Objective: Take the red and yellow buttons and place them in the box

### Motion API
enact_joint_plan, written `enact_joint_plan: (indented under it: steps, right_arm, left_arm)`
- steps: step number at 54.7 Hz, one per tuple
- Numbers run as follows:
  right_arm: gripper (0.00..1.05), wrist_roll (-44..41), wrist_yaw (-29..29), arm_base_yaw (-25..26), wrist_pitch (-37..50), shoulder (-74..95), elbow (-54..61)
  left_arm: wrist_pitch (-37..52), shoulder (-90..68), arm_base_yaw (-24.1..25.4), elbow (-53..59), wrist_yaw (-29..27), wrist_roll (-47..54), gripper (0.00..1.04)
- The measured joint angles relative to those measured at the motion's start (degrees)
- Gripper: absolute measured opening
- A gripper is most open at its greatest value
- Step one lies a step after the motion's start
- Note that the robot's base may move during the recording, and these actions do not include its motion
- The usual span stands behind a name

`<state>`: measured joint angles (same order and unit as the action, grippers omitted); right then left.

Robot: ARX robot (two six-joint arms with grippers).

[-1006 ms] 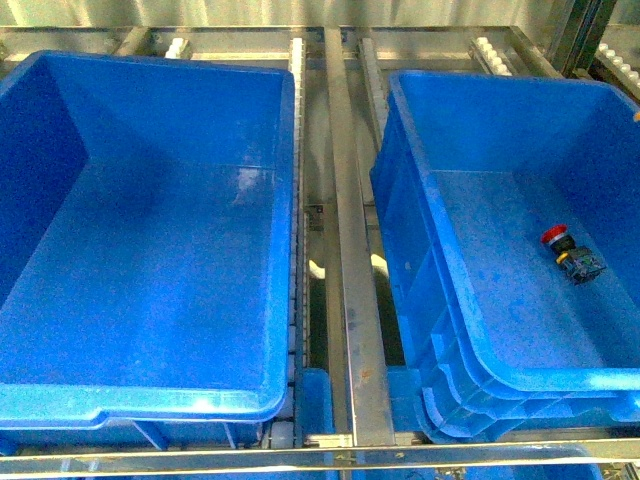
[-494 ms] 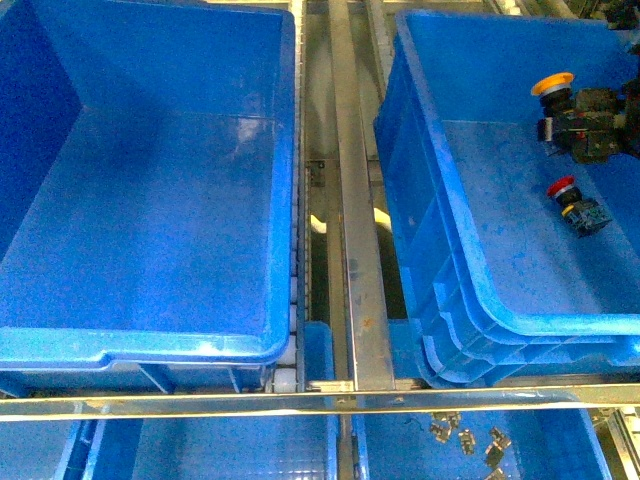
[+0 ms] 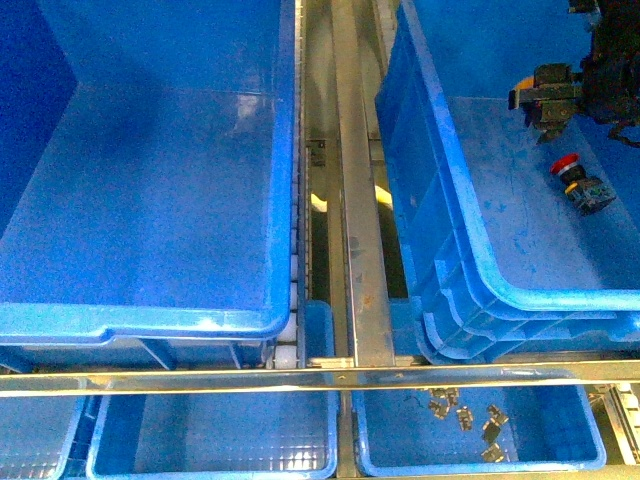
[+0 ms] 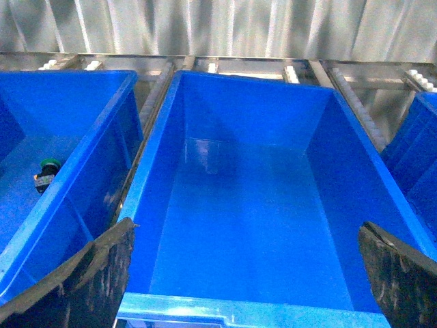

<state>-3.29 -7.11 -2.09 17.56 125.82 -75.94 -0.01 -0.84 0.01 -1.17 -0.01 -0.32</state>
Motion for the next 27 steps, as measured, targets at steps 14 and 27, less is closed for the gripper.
enact_joint_plan:
  steps: [14, 27]
  right_arm:
    - [0.98, -0.3, -0.7, 0.3, 5.8, -5.2, 7.7]
    - [0.98, 3.8, 0.3, -0.3, 11.3, -25.5, 29.2]
  left_arm:
    - [0.0, 0.0, 0.0, 0.0, 0.0, 0.0, 0.97]
    - [0.0, 0.0, 0.0, 0.0, 0.0, 0.0, 0.97]
